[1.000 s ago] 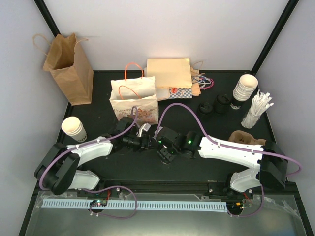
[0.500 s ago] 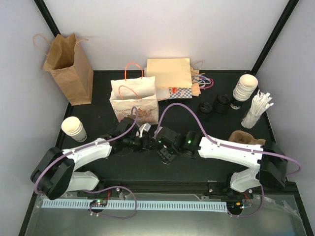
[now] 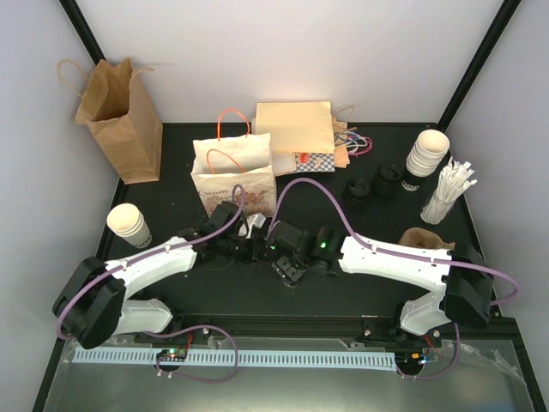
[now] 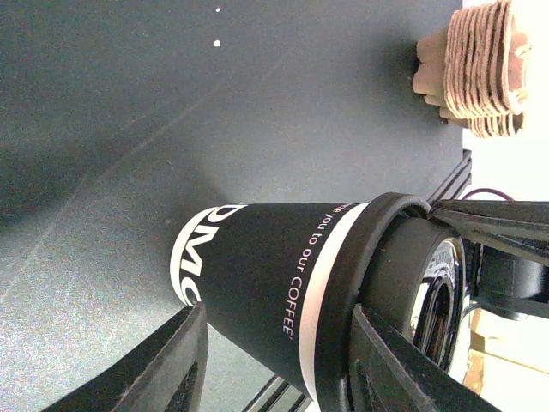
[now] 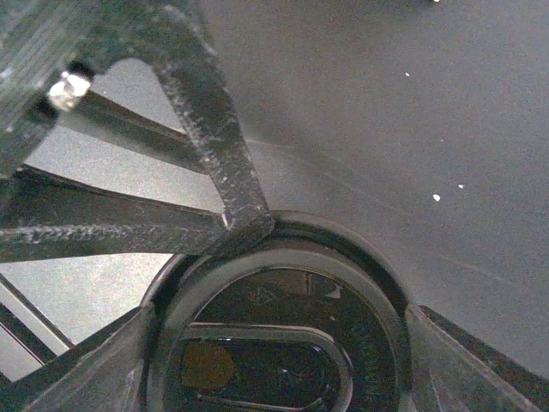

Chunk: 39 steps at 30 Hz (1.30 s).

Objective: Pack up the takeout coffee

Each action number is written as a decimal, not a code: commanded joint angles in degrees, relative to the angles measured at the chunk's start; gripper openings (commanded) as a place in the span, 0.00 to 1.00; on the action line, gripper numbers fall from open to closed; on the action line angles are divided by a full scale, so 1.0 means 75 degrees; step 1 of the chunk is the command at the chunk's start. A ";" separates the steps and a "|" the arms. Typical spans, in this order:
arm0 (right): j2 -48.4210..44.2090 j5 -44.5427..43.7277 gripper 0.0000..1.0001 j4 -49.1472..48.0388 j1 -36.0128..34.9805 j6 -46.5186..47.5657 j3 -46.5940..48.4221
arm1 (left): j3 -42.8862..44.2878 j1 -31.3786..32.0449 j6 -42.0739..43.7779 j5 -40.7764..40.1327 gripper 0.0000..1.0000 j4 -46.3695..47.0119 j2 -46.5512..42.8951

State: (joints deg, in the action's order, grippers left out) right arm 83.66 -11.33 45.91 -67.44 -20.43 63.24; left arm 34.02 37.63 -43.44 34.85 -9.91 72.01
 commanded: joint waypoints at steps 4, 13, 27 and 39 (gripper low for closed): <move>0.0215 0.0454 0.84 0.0447 -0.0272 0.0017 0.0099 | 0.0248 0.0247 0.0178 -0.0788 0.46 -0.0636 0.0298; 0.0259 0.0309 0.87 0.0761 -0.0248 -0.0087 0.0409 | 0.0594 0.0350 0.0138 -0.0745 0.46 -0.0705 0.0234; -0.0128 -0.0014 0.92 0.1120 -0.0204 -0.0361 0.0758 | 0.0915 0.0361 -0.0219 -0.0475 0.53 -0.0387 -0.0467; -0.0639 -0.0839 1.00 0.1402 -0.0197 -0.0992 0.0888 | 0.1512 0.0119 0.0202 -0.1113 0.58 -0.1535 -0.1111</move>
State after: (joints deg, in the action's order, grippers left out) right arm 81.23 -13.65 54.65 -68.64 -24.95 68.77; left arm 42.44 39.64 -43.88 29.34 -16.29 66.08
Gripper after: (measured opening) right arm 1.000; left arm 0.575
